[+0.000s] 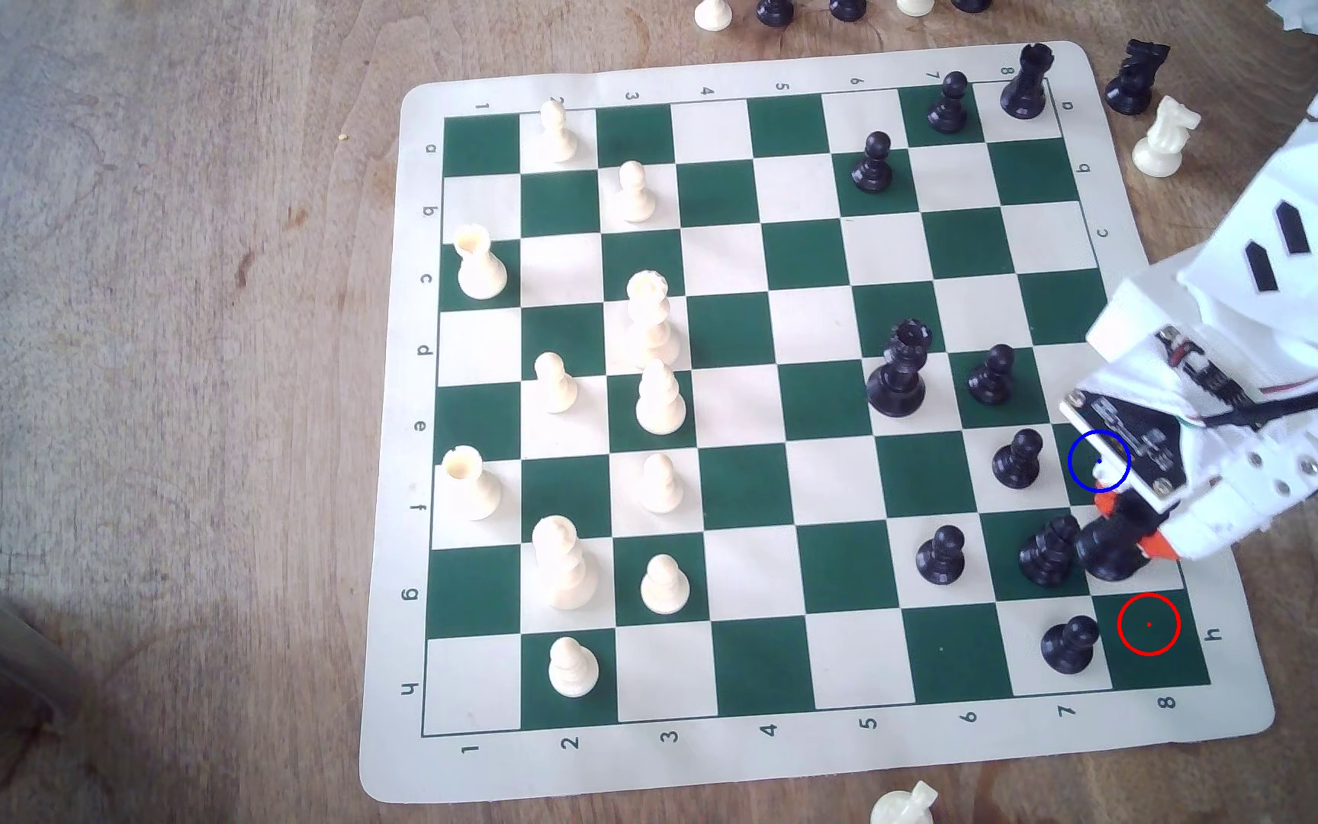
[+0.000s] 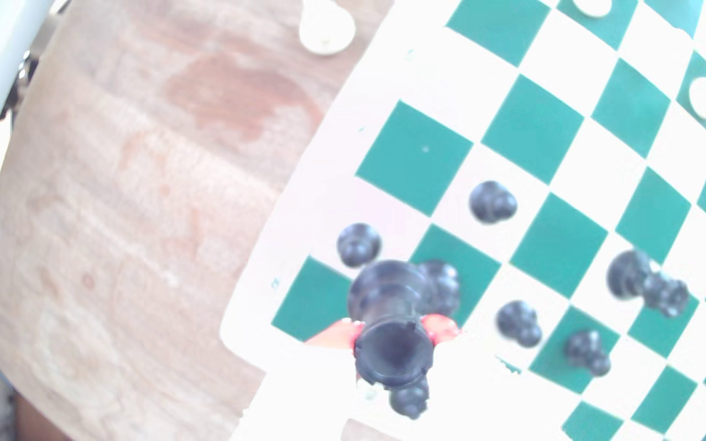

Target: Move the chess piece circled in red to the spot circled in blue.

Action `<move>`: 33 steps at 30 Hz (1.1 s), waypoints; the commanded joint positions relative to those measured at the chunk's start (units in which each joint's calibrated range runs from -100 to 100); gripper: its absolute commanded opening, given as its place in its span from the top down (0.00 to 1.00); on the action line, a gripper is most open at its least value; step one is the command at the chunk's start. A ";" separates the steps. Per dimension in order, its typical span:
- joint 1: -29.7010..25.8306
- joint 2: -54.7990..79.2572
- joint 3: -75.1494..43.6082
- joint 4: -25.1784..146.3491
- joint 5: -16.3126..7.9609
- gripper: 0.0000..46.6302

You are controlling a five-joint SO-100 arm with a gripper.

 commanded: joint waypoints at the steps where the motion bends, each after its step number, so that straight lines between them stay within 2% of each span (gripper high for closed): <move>1: 5.64 -5.67 -6.89 6.86 0.78 1.00; 6: 9.63 -13.82 3.72 7.68 2.88 1.00; 9: 10.33 -17.47 8.98 8.09 3.17 1.00; 15: 6.03 -25.87 26.57 2.93 1.66 1.00; 33: 3.37 -27.57 46.33 -10.17 1.42 1.00</move>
